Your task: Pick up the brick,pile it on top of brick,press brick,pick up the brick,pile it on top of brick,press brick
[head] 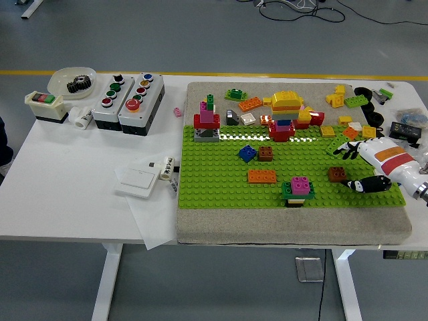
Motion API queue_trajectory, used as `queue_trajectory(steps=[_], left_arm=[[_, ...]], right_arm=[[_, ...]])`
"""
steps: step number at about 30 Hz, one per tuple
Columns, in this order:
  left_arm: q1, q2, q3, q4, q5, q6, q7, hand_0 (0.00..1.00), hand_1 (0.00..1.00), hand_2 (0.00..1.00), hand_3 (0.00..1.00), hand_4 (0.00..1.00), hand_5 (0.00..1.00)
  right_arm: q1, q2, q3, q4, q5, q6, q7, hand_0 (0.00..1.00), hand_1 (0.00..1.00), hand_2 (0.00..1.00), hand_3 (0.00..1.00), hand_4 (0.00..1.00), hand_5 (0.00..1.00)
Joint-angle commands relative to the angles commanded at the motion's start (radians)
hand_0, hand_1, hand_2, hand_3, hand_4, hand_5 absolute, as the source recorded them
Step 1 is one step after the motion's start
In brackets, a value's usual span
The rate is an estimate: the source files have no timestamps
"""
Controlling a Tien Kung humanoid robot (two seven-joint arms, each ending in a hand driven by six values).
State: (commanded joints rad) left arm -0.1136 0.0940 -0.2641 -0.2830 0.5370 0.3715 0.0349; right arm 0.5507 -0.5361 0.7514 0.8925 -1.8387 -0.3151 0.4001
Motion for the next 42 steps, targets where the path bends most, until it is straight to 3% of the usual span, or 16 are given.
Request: queue_trajectory(steps=[6, 7, 15, 24, 25, 30, 31, 42], left_arm=[[-0.001, 0.0, -0.003, -0.001, 0.007, -0.001, 0.003, 0.745, 0.756, 0.79, 0.651, 0.74, 0.674], [-0.001, 0.0, -0.003, -0.001, 0.008, -0.002, 0.003, 0.746, 0.755, 0.789, 0.65, 0.74, 0.673], [-0.002, 0.002, -0.001, -0.001, 0.007, -0.003, 0.004, 0.745, 0.754, 0.789, 0.649, 0.738, 0.672], [-0.006, 0.003, -0.003, -0.002, 0.014, -0.005, 0.007, 0.742, 0.752, 0.786, 0.647, 0.737, 0.67], [-0.006, 0.003, -0.003, -0.002, 0.015, -0.005, 0.007, 0.742, 0.752, 0.786, 0.648, 0.737, 0.668], [-0.008, 0.003, -0.002, -0.002, 0.014, -0.005, 0.007, 0.742, 0.752, 0.786, 0.648, 0.737, 0.668], [-0.008, 0.003, -0.002, -0.002, 0.014, -0.005, 0.007, 0.742, 0.752, 0.786, 0.648, 0.735, 0.664], [-0.011, 0.003, -0.005, -0.003, 0.02, -0.008, 0.009, 0.741, 0.752, 0.785, 0.648, 0.736, 0.664]], right_arm=[[0.01, 0.017, 0.003, -0.026, 0.01, 0.019, -0.011, 0.533, 0.465, 0.529, 0.653, 0.81, 0.149], [0.013, 0.02, 0.001, -0.031, 0.008, 0.022, -0.013, 0.568, 0.501, 0.569, 0.715, 0.86, 0.184], [0.019, 0.024, -0.015, -0.039, -0.022, 0.053, -0.021, 0.583, 0.523, 0.596, 0.743, 0.888, 0.199], [0.038, 0.03, -0.035, -0.059, -0.033, 0.048, -0.025, 0.592, 0.541, 0.612, 0.761, 0.902, 0.211], [0.041, 0.03, -0.038, -0.061, -0.036, 0.047, -0.024, 0.593, 0.533, 0.599, 0.715, 0.891, 0.228], [0.048, 0.026, -0.051, -0.06, -0.04, 0.035, -0.019, 0.593, 0.533, 0.599, 0.715, 0.891, 0.228], [0.05, 0.026, -0.054, -0.061, -0.042, 0.035, -0.019, 0.576, 0.525, 0.587, 0.66, 0.869, 0.245], [0.076, 0.041, -0.099, -0.098, -0.059, 0.04, -0.02, 0.573, 0.523, 0.583, 0.653, 0.864, 0.254]])
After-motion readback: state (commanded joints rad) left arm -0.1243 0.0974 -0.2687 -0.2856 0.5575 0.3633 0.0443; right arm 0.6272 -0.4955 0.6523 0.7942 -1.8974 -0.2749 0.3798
